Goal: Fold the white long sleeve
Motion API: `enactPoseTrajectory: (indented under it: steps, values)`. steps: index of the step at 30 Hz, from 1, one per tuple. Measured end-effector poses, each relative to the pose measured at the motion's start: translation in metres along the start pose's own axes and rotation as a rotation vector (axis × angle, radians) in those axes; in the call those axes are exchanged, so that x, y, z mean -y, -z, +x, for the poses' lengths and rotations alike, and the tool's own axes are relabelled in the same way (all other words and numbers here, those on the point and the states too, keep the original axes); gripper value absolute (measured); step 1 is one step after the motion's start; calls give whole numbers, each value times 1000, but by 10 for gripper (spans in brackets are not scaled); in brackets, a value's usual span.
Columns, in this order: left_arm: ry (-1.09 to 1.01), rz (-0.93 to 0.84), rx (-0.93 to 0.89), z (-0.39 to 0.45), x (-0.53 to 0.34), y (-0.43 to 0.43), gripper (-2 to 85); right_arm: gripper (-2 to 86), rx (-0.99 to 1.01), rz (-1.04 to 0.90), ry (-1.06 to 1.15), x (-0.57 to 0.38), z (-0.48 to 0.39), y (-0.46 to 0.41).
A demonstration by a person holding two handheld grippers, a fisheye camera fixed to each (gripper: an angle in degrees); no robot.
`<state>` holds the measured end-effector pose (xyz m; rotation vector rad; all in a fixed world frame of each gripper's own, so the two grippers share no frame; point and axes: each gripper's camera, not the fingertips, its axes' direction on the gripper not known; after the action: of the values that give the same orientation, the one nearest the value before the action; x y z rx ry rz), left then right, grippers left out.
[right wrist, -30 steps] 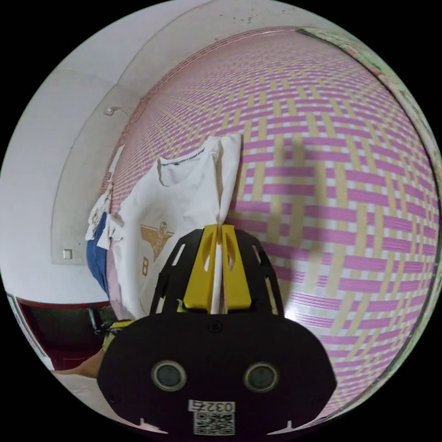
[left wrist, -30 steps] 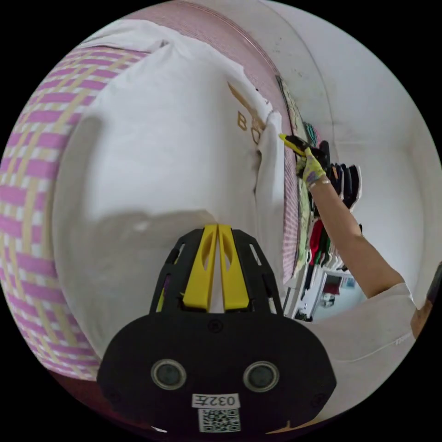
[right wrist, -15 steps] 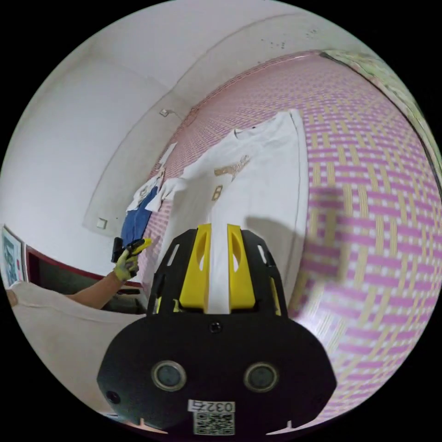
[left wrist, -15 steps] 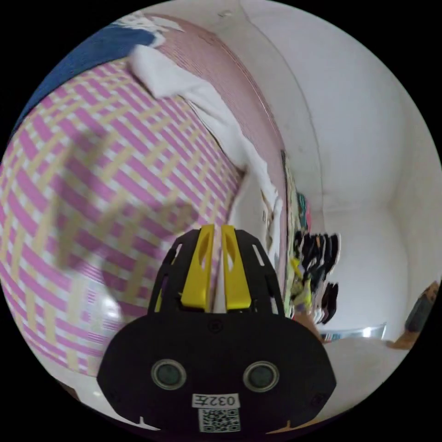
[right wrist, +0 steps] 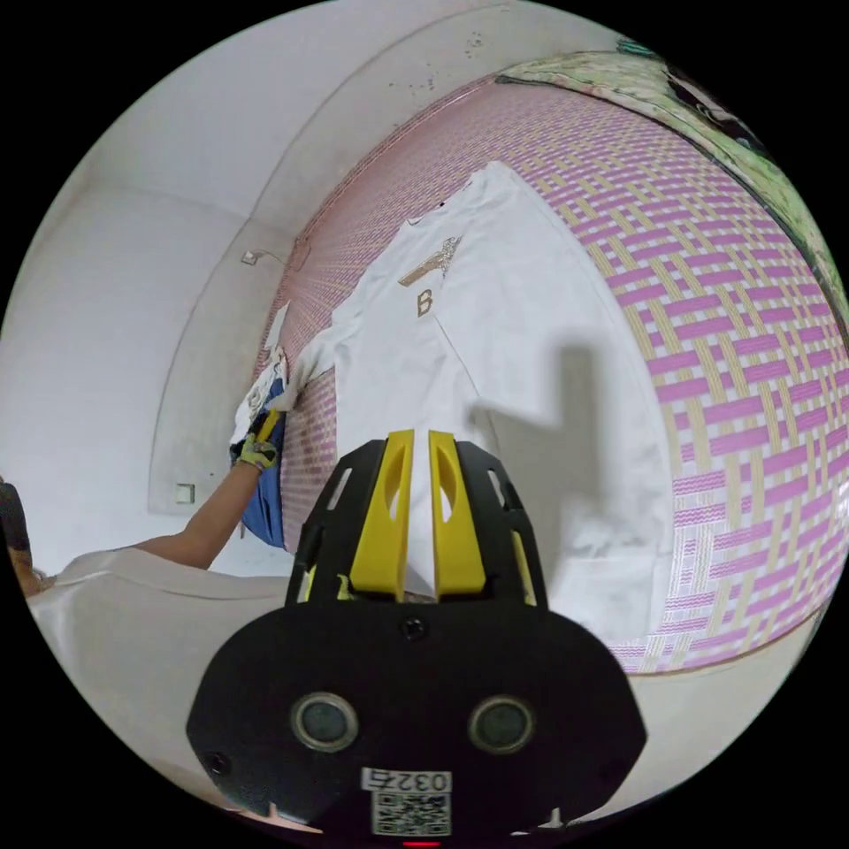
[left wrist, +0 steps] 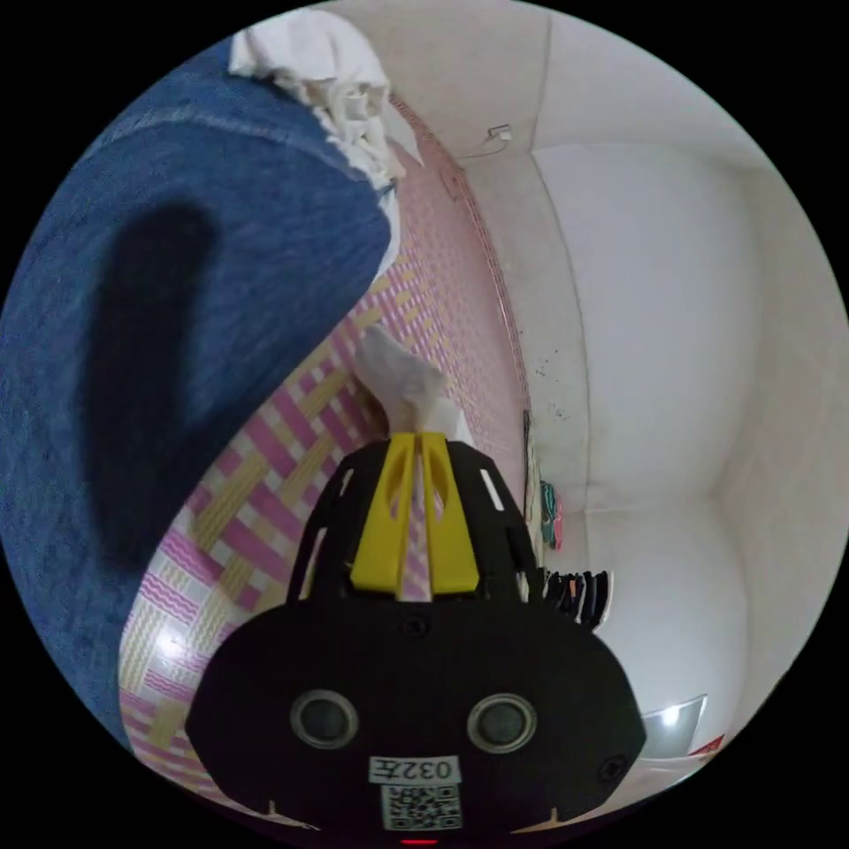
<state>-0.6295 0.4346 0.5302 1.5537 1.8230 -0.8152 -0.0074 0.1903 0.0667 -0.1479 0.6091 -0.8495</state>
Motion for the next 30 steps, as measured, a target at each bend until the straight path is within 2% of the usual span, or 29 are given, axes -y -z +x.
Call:
enactPoseTrajectory:
  steps: [4, 9, 12, 14, 17, 20, 22, 25, 28, 30]
  values:
    - [-192, -8, -66, 74, 0, 45, -8, 38, -42, -30, 26, 7, -37, -12]
    - [-366, -132, 170, 166, 18, 86, -7, 38, -37, -41, 19, 12, -60, -28]
    - [-291, -248, 305, 138, 51, 62, 6, 39, -26, -91, 22, 20, -70, -47]
    - [-177, -334, 416, 86, 60, 44, 27, 39, -26, -113, 34, 27, -79, -57]
    - [-95, -273, 319, 35, 45, 52, 29, 40, -20, -129, 38, 32, -88, -64]
    - [-60, -217, 299, 8, 30, 52, 24, 39, -25, -155, 37, 35, -93, -70]
    - [-114, -226, 295, 11, 26, 39, 26, 39, -25, -171, 37, 36, -95, -74]
    - [-249, -234, 432, 38, 24, 8, 44, 39, -26, -193, 46, 40, -102, -80]
    - [-336, -241, 406, 58, 28, -22, 59, 40, -28, -203, 69, 45, -112, -82]
    - [-363, -265, 454, 69, 31, -42, 61, 40, -35, -208, 83, 47, -116, -83]
